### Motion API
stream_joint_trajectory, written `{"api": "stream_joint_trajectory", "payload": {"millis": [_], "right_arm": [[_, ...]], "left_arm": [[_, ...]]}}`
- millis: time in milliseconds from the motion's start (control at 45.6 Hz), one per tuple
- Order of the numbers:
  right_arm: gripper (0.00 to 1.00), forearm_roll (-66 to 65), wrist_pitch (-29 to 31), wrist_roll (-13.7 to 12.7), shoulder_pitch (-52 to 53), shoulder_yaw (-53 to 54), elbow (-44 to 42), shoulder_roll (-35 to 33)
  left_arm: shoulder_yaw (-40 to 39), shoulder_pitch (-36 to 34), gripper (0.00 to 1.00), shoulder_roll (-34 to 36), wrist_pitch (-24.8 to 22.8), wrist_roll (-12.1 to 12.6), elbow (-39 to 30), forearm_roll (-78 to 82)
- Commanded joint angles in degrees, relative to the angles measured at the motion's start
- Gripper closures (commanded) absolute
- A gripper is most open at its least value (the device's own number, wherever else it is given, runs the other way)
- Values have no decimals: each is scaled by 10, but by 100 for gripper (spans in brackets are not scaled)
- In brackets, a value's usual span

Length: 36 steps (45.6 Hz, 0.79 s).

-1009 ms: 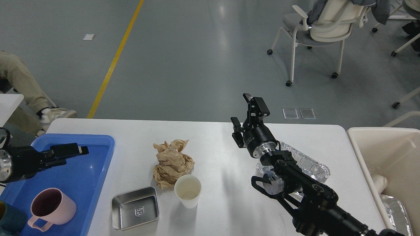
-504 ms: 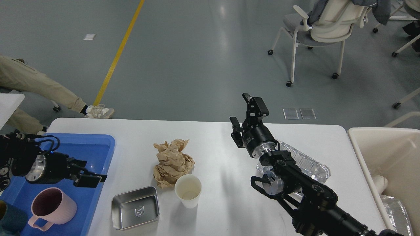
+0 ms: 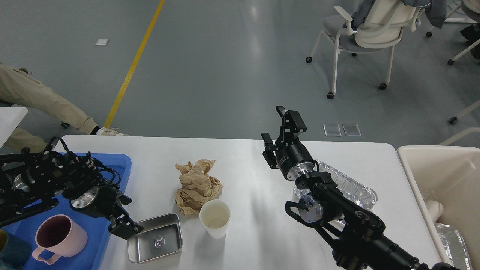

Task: Tidy desktop
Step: 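Reach the left gripper down and grasp the small metal tin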

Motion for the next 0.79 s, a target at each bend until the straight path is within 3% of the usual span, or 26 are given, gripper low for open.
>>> {"api": "stream_joint_trajectory", "payload": {"millis": [0,197,417,767], "right_arm": [[0,0,0,0,-1,1,0,-1],[0,0,0,0,0,1,-1,0],[0,0,0,0,1,3,0,0],[0,0,0,0,1,5,0,1]], "left_arm": [[5,-4,6,-25,3,-3,8,1],[8,-14,5,-62,-1,-4,7,2],[64,-53,5,-94,-2,-14,1,2],[84,-48,4,-128,-15,-12,1,0]]}}
